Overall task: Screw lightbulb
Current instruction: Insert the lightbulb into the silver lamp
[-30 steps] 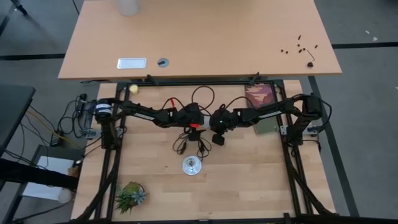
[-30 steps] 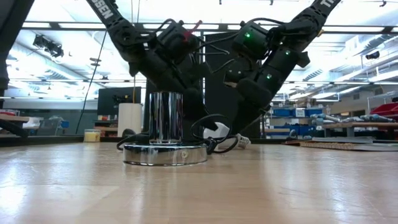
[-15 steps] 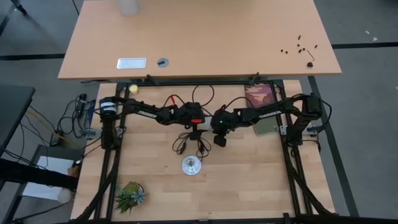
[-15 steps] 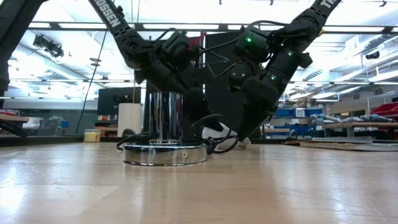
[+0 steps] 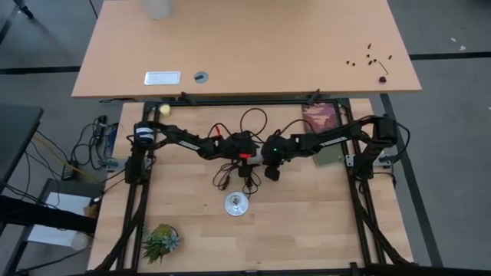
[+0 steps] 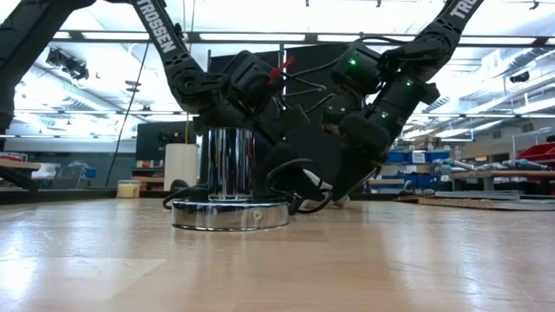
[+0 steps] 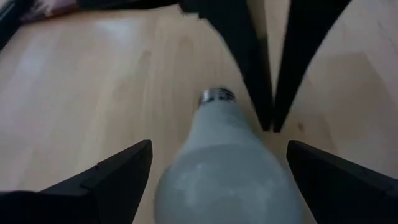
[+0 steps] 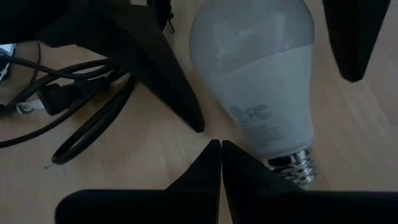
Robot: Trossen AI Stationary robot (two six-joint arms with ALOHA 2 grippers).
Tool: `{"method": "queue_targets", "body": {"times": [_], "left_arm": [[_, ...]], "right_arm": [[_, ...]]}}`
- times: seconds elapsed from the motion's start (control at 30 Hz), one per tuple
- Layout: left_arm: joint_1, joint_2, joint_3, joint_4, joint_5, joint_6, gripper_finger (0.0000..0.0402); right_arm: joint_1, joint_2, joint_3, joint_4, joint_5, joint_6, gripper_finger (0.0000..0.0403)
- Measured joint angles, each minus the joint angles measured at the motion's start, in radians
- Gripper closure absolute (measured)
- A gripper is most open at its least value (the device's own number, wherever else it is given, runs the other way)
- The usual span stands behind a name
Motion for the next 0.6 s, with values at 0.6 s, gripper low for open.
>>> {"method": "queue_targets", "body": {"times": [0.6], "left_arm": [[-0.012, 0.051, 0.002, 0.029, -0.016, -0.093, 0.0056]], "right_arm": [[0.000, 0.000, 0.000, 0.008, 0.000, 0.000, 0.0380]]}}
